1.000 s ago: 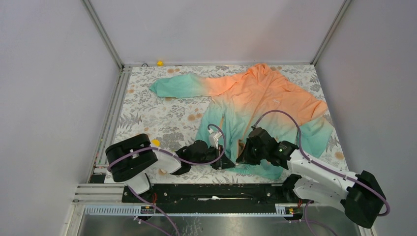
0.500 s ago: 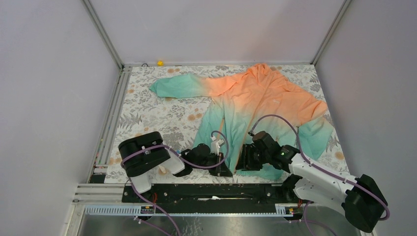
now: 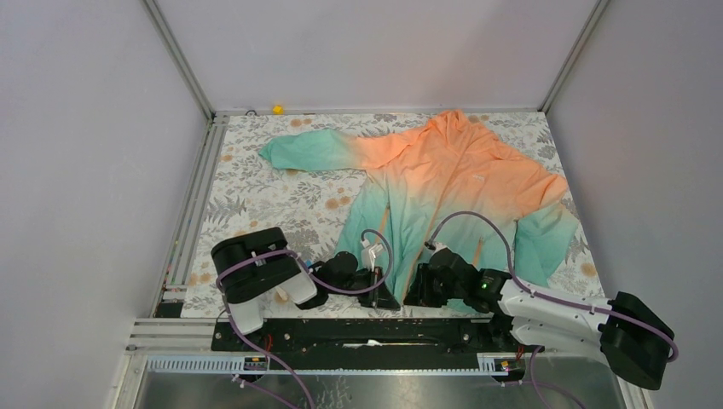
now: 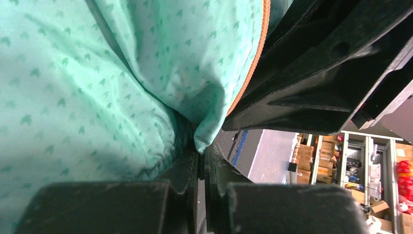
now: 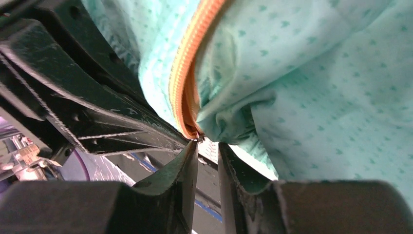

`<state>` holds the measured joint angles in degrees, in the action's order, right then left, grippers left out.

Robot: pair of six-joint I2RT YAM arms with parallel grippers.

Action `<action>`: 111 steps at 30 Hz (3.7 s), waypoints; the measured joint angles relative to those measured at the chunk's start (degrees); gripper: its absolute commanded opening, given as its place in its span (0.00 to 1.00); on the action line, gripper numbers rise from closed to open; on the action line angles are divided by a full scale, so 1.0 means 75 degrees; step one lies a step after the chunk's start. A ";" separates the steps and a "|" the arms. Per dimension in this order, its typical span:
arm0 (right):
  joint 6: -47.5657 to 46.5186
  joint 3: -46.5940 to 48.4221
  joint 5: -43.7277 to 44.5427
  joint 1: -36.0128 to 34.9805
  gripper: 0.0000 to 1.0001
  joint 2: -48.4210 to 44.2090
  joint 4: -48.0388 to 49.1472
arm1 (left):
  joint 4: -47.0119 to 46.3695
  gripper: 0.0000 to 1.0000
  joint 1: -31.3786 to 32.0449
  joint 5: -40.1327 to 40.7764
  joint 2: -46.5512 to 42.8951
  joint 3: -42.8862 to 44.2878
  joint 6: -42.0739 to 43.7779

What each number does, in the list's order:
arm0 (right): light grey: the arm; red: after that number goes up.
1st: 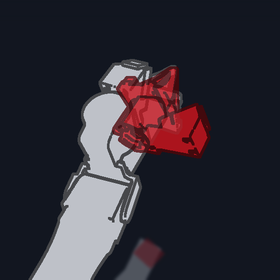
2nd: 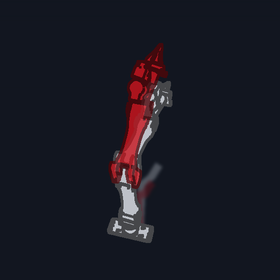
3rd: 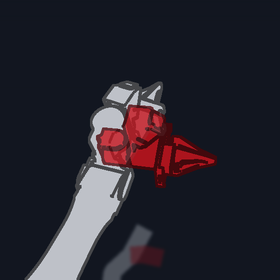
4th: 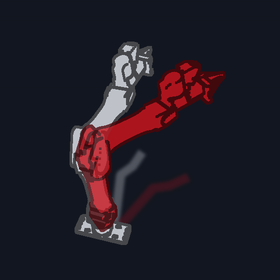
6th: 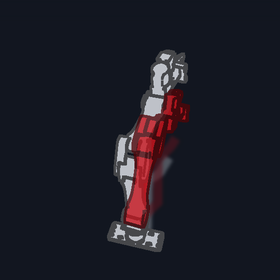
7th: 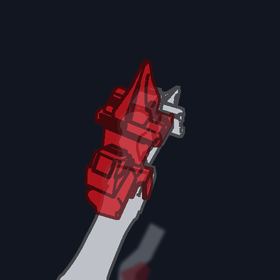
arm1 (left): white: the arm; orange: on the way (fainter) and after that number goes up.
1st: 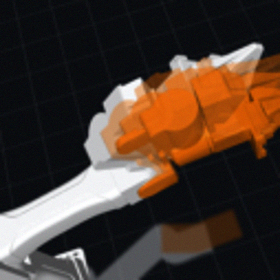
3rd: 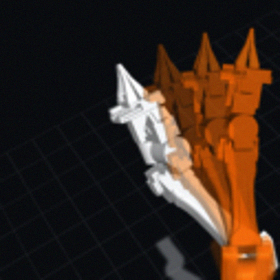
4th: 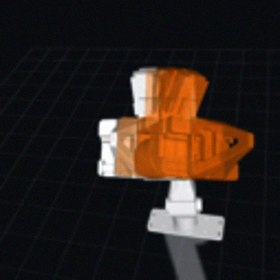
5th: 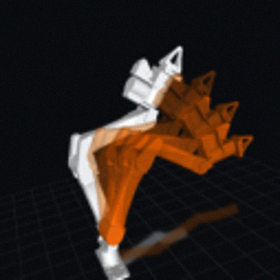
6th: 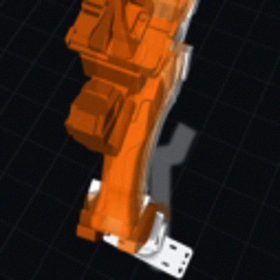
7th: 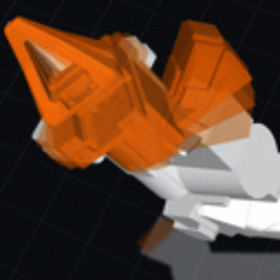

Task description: Zip up the jacket

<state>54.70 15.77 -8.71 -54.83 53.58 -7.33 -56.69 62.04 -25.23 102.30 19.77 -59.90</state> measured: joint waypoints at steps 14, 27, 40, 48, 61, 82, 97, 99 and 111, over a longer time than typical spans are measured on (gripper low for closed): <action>0.0507 -0.0577 0.0487 -0.0195 0.39 -0.0979 0.0901 | -0.2130 0.00 -0.0207 -0.0472 0.0944 -0.0425 -0.1215; 0.1463 -0.0816 0.0402 -0.0227 0.58 -0.2072 0.0635 | -0.2276 0.00 -0.0350 -0.0714 0.0804 -0.0431 -0.1437; 0.2483 -0.1413 0.0000 -0.0236 0.65 -0.2585 0.0997 | -0.2154 0.00 -0.0388 -0.0778 0.0379 -0.0356 -0.1457; 0.3462 -0.1821 0.0090 -0.0239 0.58 -0.3156 0.1451 | -0.2110 0.00 -0.0391 -0.0781 0.0379 -0.0335 -0.1457; 0.4293 -0.2049 0.0338 -0.0242 0.56 -0.4199 0.1230 | -0.2113 0.00 -0.0402 -0.0778 0.0379 -0.0335 -0.1460; -0.1667 0.0087 0.0434 -0.0242 0.81 -0.2780 0.0440 | -0.3255 0.00 -0.1207 -0.1285 0.0216 -0.0796 -0.2938; -0.8137 0.1008 0.0216 -0.0256 0.71 -0.2742 0.0335 | -0.3450 0.00 -0.1737 -0.1877 0.0227 -0.0857 -0.3634; -0.8912 0.1008 -0.0085 -0.0358 0.68 -0.2725 0.0341 | -0.3465 0.00 -0.1804 -0.1979 0.0230 -0.0857 -0.3689; -1.1657 0.0772 0.0396 -0.2378 0.61 -0.2993 0.0160 | -0.3520 0.00 -0.2116 -0.2585 0.0376 -0.0769 -0.3873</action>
<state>-32.73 21.56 -5.74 -72.66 31.14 -6.13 -83.09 46.17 -44.62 105.12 14.00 -88.95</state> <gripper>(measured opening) 0.644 0.039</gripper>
